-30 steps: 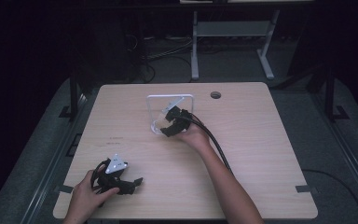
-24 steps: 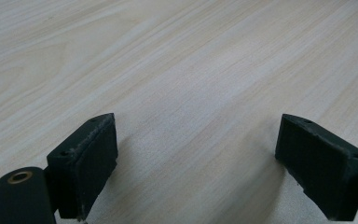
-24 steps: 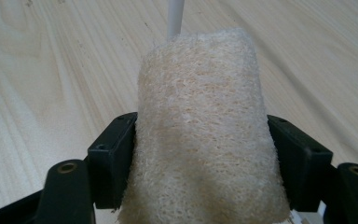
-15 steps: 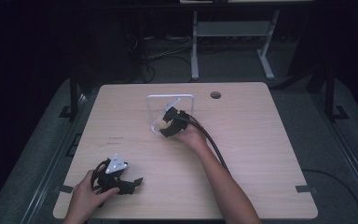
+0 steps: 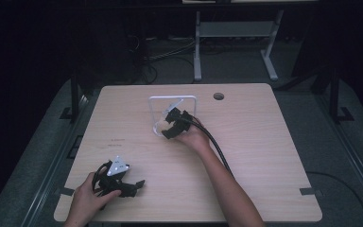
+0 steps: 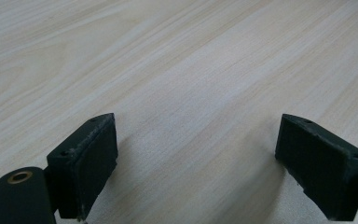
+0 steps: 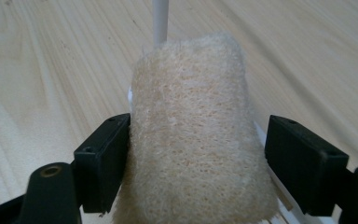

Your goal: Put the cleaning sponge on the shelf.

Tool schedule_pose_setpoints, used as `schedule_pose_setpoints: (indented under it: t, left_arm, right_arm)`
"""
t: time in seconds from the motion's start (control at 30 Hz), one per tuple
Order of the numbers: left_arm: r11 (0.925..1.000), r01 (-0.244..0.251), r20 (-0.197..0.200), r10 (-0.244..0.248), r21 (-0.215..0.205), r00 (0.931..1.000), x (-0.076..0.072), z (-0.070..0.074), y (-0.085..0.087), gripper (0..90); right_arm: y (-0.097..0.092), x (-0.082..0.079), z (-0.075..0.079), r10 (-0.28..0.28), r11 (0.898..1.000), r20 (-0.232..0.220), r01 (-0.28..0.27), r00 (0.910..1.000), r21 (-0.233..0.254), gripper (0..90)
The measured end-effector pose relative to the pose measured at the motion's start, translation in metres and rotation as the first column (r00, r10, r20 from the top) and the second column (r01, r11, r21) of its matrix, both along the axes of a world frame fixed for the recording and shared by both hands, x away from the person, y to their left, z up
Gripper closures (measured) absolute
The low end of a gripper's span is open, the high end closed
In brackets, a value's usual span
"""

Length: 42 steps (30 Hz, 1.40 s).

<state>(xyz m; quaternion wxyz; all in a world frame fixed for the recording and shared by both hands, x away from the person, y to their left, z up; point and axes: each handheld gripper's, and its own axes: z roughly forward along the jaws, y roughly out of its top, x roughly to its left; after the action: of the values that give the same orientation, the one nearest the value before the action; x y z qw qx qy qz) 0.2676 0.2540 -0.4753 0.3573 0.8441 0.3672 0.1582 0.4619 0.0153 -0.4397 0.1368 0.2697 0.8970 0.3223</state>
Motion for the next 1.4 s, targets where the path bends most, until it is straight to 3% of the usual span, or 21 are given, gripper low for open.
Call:
schedule_pose_setpoints:
  t: [0.3,0.4,0.5,0.57,0.73,0.9,1.0,1.4]
  left_arm:
    - [1.0000,0.000,0.000,0.000,0.000,1.0000,0.000,0.000,0.000,12.2]
    - [1.0000,0.000,0.000,0.000,0.002,1.0000,0.000,0.000,0.000,12.1]
    - [1.0000,-0.001,-0.002,0.001,-0.001,1.0000,0.000,0.000,0.000,12.1]
    - [1.0000,0.000,0.000,0.000,0.002,1.0000,0.000,0.000,0.000,12.1]
    - [1.0000,0.001,0.002,-0.001,0.003,1.0000,0.000,0.000,0.000,12.1]
    - [1.0000,0.001,0.000,-0.001,0.001,1.0000,0.000,0.000,0.000,12.2]
    - [1.0000,0.000,0.000,0.000,0.002,1.0000,0.000,0.000,0.000,12.1]
    - [1.0000,0.000,0.002,0.000,0.000,1.0000,0.000,0.000,0.000,12.1]
  right_arm:
    - [-0.007,-0.015,0.024,0.011,1.000,0.034,-0.012,0.9993,0.026,22.8]
    - [-0.011,-0.024,0.033,0.020,0.998,0.031,-0.021,0.9993,0.060,28.3]
    - [-0.015,-0.033,0.038,0.046,0.995,0.030,-0.048,0.9985,0.090,43.8]
    - [-0.017,-0.039,0.040,0.078,0.991,0.013,-0.079,0.9969,0.109,59.9]
    - [-0.016,-0.048,0.035,0.138,0.986,-0.036,-0.134,0.9897,0.100,89.9]
    - [-0.014,-0.045,0.017,0.134,0.990,-0.079,-0.129,0.9879,0.058,90.0]
    - [-0.016,-0.041,0.007,0.112,0.994,-0.079,-0.110,0.9905,0.028,90.0]
    - [-0.027,-0.029,0.001,0.062,0.998,-0.076,-0.062,0.9952,-0.005,90.0]
